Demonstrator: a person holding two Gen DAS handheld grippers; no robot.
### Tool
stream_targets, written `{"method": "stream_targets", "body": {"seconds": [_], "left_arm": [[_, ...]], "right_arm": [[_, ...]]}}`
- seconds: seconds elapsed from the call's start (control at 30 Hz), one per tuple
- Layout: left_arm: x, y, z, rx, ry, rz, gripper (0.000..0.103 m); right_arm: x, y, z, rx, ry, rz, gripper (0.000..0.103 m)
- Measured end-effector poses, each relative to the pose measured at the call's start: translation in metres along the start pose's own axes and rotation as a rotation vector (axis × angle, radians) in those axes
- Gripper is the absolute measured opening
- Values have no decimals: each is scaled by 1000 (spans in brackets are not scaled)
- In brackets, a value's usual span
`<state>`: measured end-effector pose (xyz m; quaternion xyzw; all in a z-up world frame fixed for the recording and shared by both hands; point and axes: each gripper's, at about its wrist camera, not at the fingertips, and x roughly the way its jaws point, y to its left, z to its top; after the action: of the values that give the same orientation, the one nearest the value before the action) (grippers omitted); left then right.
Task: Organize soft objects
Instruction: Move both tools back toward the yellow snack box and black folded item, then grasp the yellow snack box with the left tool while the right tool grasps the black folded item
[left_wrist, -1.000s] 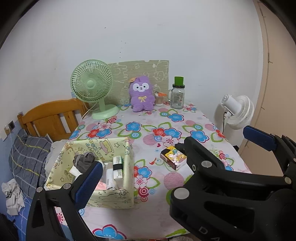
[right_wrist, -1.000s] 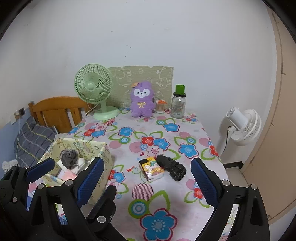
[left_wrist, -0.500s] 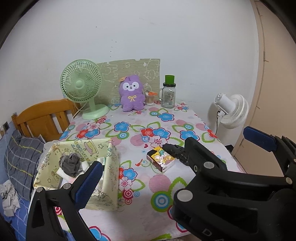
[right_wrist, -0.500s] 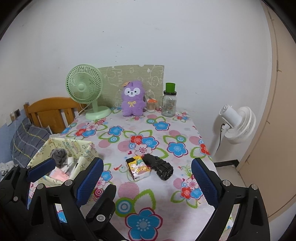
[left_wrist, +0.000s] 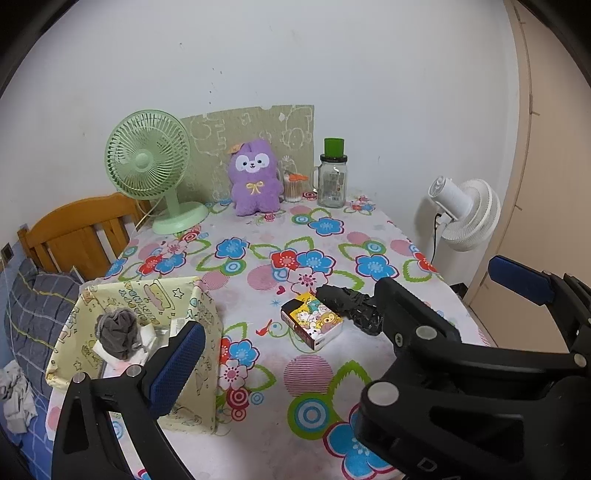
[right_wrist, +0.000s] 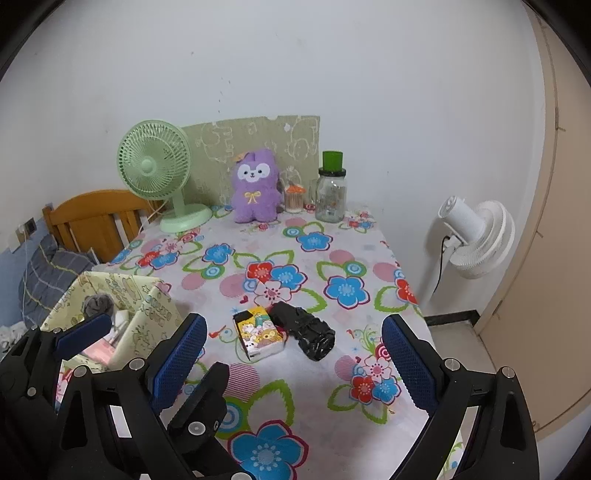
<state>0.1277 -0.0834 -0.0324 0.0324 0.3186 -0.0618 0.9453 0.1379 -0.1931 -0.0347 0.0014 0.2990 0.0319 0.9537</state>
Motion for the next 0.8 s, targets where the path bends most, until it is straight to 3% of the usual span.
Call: {"method": "stream_targets", "body": {"seconds": [0.8], "left_arm": [[82,-4,2,5,126,0,103]], "right_arm": [[86,-16,-5,-5,108,42,97]]}}
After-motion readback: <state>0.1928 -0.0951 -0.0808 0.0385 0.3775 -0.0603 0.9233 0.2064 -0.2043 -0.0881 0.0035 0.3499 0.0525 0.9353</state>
